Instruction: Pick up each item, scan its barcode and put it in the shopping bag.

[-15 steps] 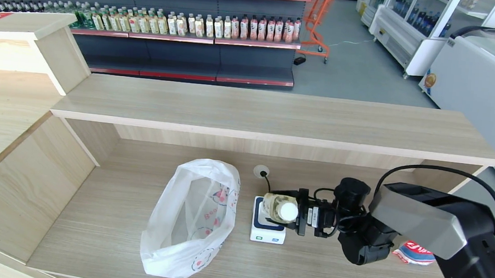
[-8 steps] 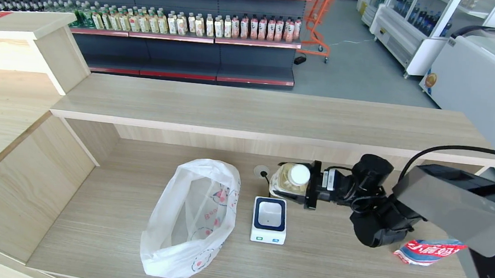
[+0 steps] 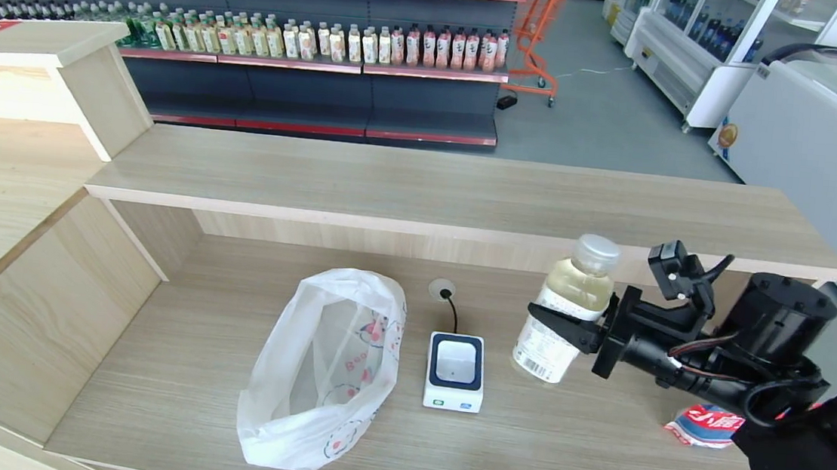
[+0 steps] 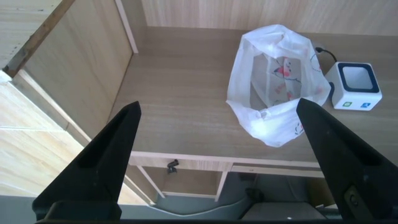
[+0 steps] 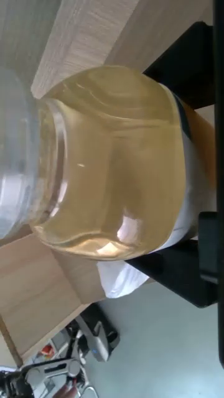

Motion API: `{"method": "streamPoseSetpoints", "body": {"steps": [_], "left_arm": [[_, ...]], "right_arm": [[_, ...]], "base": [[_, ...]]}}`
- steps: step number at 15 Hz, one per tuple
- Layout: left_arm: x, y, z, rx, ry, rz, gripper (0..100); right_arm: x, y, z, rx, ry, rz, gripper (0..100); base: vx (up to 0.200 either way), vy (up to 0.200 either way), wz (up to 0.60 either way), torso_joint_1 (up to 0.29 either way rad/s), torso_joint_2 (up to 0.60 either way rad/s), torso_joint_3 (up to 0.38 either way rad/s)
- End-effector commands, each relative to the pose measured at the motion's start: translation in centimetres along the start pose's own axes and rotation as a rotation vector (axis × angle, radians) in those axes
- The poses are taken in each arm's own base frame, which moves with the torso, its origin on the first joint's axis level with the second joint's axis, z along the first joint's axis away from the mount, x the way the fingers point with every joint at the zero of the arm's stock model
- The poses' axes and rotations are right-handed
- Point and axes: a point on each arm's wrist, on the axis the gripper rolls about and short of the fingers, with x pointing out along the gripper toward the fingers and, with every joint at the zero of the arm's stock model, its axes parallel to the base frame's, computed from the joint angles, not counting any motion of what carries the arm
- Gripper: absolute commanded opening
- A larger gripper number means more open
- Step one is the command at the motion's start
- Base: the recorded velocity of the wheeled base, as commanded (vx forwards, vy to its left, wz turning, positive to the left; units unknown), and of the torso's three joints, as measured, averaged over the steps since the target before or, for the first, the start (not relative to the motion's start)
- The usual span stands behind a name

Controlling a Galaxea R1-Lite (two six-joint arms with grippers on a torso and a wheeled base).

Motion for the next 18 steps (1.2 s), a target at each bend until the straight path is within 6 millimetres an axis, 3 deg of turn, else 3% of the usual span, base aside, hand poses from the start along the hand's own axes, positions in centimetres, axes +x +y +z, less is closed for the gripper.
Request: {"method": "streamPoseSetpoints", "body": {"steps": [1, 11, 15, 18], "left_arm": [[0.0, 0.0, 0.0, 0.0, 0.0, 0.0, 100], [0.0, 0.0, 0.0, 0.001, 0.0, 0.0, 100], [0.0, 0.0, 0.0, 0.001, 0.0, 0.0, 100], [0.0, 0.0, 0.0, 0.0, 0.0, 0.0, 100]], "right_arm": [[-0.9, 1.0, 1.5, 0.008, -0.033, -0.016, 0], [-2.4, 1.8, 2.8, 0.003, -0.06, -0.085, 0], [-2.4, 1.7, 2.7, 0.013, -0.046, -0.089, 0], [-2.7, 1.9, 2.8, 0.042, -0.021, -0.093, 0]], "base": [[0.0, 0.0, 0.0, 0.0, 0.0, 0.0], [0.0, 0.0, 0.0, 0.0, 0.0, 0.0], [-0.2, 0.2, 0.0, 0.01, 0.01, 0.0], [0.0, 0.0, 0.0, 0.0, 0.0, 0.0]]}}
